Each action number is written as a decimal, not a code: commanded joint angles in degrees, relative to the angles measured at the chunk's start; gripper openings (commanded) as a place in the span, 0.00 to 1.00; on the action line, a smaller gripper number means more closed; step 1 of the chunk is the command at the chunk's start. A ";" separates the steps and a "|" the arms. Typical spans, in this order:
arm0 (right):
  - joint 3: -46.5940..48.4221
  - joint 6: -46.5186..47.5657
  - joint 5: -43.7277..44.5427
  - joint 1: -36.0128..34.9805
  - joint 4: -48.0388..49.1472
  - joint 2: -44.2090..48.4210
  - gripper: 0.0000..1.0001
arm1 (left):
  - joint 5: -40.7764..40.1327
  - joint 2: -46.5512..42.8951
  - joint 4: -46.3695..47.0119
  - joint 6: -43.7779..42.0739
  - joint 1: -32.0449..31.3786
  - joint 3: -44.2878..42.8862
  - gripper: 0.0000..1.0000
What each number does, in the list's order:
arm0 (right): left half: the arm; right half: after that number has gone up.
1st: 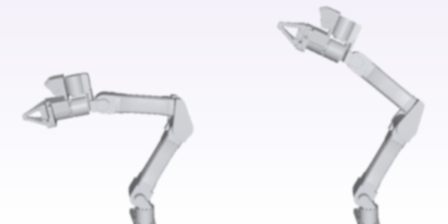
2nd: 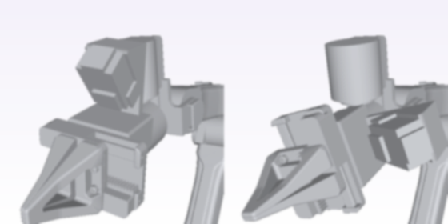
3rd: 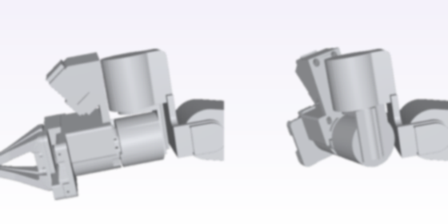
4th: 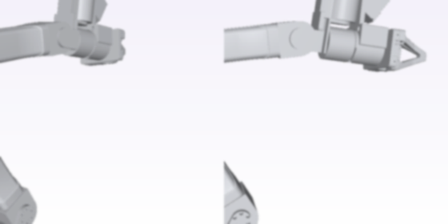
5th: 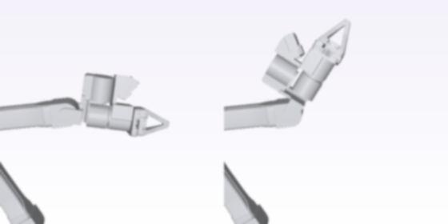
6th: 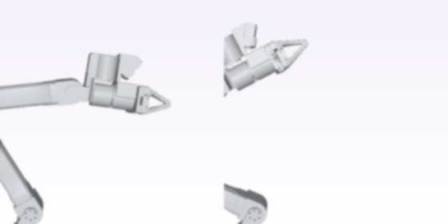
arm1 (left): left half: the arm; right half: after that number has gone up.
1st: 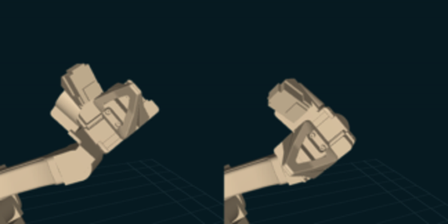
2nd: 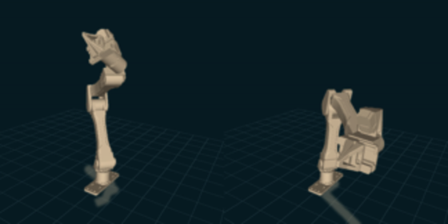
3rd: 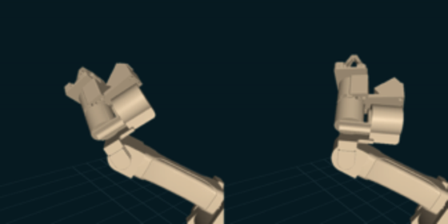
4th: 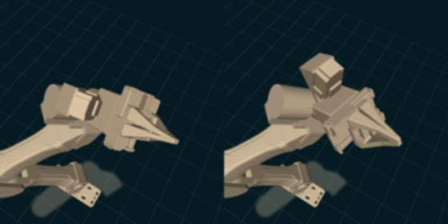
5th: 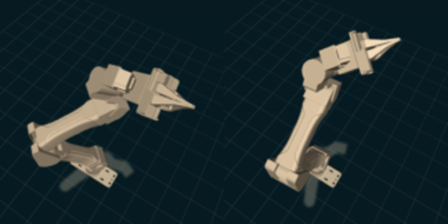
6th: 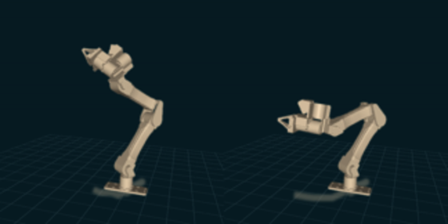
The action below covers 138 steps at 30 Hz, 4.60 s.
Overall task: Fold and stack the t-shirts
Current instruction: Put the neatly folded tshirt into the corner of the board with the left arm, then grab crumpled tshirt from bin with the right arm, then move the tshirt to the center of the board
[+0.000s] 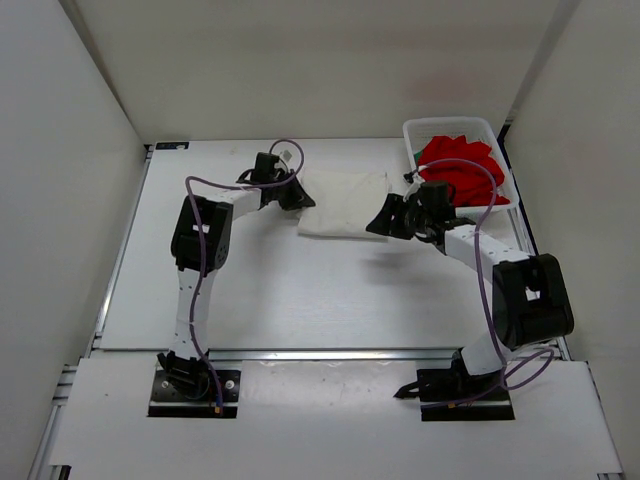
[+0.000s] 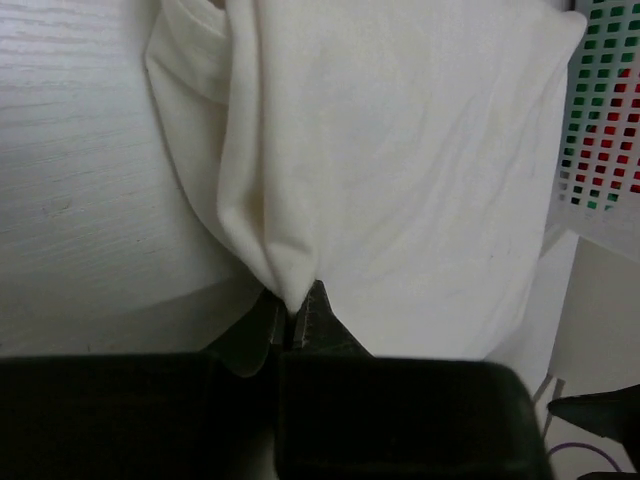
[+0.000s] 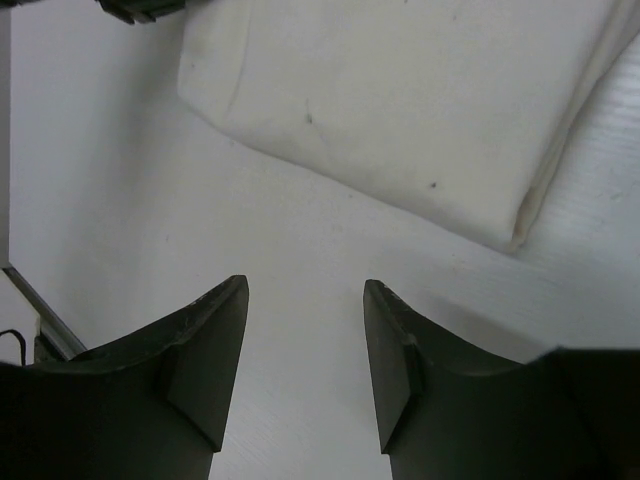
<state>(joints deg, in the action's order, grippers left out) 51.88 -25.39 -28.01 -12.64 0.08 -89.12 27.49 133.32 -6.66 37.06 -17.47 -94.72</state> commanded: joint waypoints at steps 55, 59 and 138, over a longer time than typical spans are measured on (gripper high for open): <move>-2.16 -1.51 8.64 -4.69 4.60 8.36 0.00 | -23.61 -38.10 16.33 19.38 33.32 42.32 0.01; 7.95 -0.02 18.49 3.14 -1.20 3.09 0.01 | -26.87 -49.63 13.95 12.79 19.98 45.58 0.00; 2.44 -30.61 -15.32 11.85 43.52 -7.98 0.16 | -14.11 -72.41 7.98 3.30 9.58 65.37 0.44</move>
<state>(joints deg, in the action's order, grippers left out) 53.69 -51.29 -41.47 -3.44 30.65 -98.13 17.06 61.52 6.24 45.21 -5.87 -26.26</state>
